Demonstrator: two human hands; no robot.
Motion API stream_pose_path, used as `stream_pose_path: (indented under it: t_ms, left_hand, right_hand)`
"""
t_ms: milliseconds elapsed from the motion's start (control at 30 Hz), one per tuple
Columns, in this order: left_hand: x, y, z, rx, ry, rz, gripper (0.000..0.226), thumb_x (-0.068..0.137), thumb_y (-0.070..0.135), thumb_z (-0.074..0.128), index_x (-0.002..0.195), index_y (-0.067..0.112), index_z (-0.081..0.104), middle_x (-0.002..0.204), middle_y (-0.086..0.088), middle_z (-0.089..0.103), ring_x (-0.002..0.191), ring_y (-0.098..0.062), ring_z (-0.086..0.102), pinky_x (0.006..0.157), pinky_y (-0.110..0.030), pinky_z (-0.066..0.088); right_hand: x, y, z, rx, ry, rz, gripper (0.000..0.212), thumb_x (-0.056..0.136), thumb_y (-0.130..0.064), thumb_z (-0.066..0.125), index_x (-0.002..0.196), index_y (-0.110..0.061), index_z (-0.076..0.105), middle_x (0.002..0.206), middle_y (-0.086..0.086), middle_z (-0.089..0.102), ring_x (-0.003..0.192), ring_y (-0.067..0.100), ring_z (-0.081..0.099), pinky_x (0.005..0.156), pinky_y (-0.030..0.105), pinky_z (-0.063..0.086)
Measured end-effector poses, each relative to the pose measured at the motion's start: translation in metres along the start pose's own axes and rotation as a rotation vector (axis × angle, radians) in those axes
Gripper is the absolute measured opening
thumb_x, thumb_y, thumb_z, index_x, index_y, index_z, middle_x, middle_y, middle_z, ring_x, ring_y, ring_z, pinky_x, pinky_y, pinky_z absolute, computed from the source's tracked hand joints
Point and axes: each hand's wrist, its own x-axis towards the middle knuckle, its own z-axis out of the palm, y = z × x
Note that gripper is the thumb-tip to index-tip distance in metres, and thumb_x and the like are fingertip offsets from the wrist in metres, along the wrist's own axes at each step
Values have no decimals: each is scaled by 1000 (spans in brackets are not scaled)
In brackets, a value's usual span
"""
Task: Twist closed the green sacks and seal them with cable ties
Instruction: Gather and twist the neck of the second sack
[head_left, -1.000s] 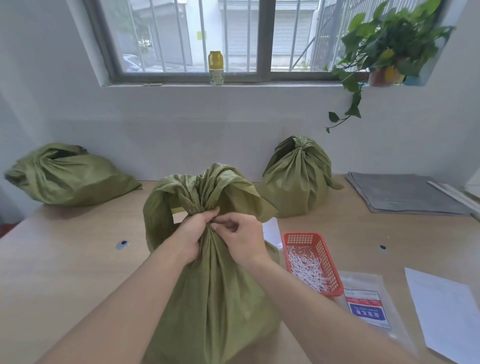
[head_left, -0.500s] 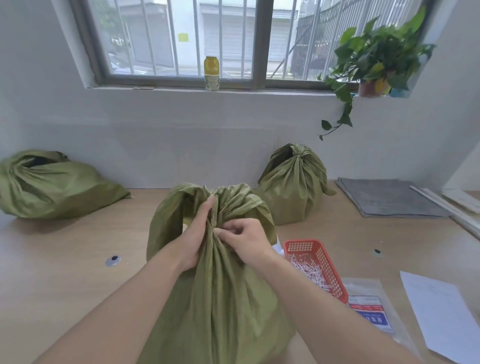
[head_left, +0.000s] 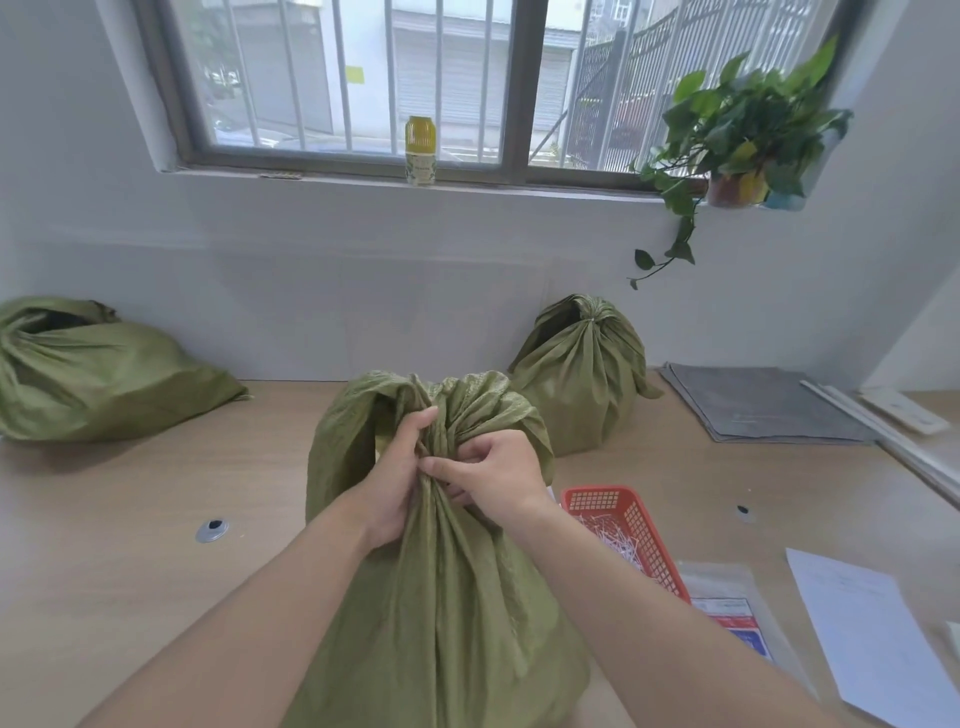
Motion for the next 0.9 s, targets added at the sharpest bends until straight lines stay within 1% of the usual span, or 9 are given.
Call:
stream_pose_path:
  t_ms: [100,200,333,400,467,567,667,767,900]
  left_hand:
    - [4,-8,-1,-114,0,88,66,97,49,37,113,-2,75,113,-29,58,102,-37,52,85,-43,48]
    - [3,-18,4,-248,87,209,49,99,30,35,105,0,73,104,-24,67,90,-33,63,83,-42,52]
    - [14,-30,0,-218,449,305,20,99,13,58,101,-2,70,99,-24,74,77,-27,74,67,-33,61]
    - [20,-32,-6,-158,616,339,7,91,7,73,92,1,73,97,-25,75,76,-28,73,72,-37,62]
    - [21,-33,-11,-119,698,371,8,84,8,81,82,2,75,89,-21,77,76,-28,72,80,-42,63]
    - [16,-34,-15,142,780,520,9,81,8,84,74,10,78,77,-2,78,77,-20,73,82,-37,60]
    - [10,-36,-18,378,759,724,20,76,3,87,68,18,76,75,6,76,76,-9,73,79,-30,57]
    - [7,-37,-27,636,684,858,19,80,1,83,80,20,79,89,8,75,85,-5,72,79,-26,59]
    - [0,-35,-34,907,606,990,15,90,2,73,102,9,81,105,6,75,100,2,68,90,-15,52]
  right_hand:
    - [3,4,0,-95,62,4,40,75,-27,87,53,-8,60,50,1,63,49,12,61,56,33,56]
    - [9,9,2,-120,151,41,48,75,-26,81,42,-15,48,47,-1,57,46,12,44,49,26,38]
    - [15,13,7,-136,184,58,50,76,-31,80,44,-15,45,51,0,56,50,13,40,50,27,32]
    - [18,13,11,-128,189,69,47,77,-32,80,47,-15,48,54,4,58,52,13,40,52,29,33]
    - [21,13,14,-107,192,90,45,78,-35,80,51,-13,52,55,3,55,54,14,39,54,30,33]
    - [24,12,16,-80,198,96,44,78,-35,80,59,0,60,56,8,61,54,15,43,57,31,39]
    - [27,8,18,-122,215,75,37,79,-32,80,61,-2,67,63,10,71,53,14,48,61,33,50]
    - [29,2,17,-175,222,29,32,78,-30,81,66,-3,69,54,2,67,49,11,51,61,34,50]
    - [21,-2,15,-123,272,-129,27,79,-25,86,84,-20,60,63,-3,72,55,2,67,62,20,49]
